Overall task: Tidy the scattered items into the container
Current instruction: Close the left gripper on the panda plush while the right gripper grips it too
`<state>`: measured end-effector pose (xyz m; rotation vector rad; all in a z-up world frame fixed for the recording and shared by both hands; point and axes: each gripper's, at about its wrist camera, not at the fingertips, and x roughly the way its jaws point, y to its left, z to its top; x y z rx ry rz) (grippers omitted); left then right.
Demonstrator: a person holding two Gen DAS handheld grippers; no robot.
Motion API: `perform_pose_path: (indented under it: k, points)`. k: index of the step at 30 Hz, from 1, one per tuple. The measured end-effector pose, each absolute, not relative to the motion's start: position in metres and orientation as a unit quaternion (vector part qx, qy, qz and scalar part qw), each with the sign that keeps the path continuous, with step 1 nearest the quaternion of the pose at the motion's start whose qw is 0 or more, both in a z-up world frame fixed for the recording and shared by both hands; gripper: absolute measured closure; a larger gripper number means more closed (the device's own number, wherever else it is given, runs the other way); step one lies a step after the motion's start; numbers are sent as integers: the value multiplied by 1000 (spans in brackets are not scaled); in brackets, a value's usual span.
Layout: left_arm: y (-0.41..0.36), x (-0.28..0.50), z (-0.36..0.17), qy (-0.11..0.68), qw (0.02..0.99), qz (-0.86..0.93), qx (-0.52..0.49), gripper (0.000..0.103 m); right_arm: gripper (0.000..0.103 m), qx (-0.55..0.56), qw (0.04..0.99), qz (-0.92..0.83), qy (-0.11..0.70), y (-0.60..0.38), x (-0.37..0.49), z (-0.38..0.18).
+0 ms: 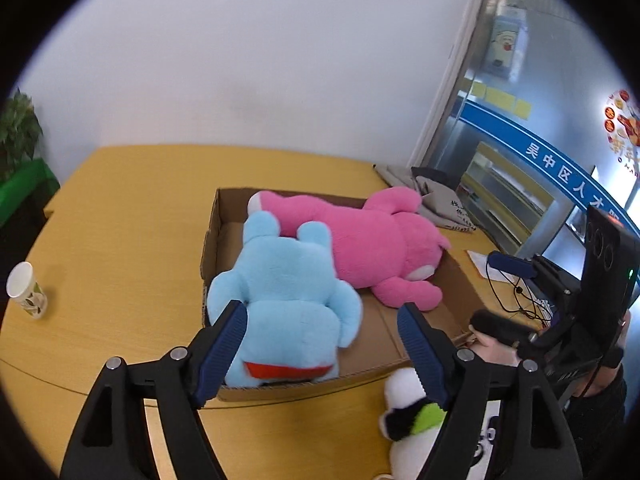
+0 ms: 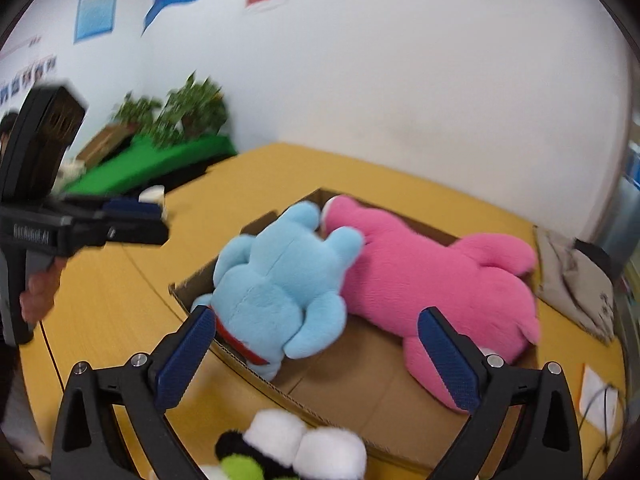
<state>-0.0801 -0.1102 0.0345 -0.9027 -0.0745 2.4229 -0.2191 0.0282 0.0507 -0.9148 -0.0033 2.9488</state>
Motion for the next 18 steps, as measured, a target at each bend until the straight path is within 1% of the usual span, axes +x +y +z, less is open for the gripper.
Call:
perform_pose_path:
  k: [4, 9, 14, 18]
  points:
    - [-90, -48, 27, -30, 273, 903, -330, 25, 0, -279, 70, 958, 12, 24, -197, 65]
    - [-66, -23, 6, -51, 293, 888, -350, 25, 0, -289, 104, 951, 22, 31, -141, 58]
    - [-55, -10, -9, -59, 300, 876, -373, 25, 0, -300, 110, 947, 41, 36, -118, 51]
    - [-50, -6, -19, -65, 308, 866, -389, 25, 0, -306, 87, 947, 48, 42, -110, 41]
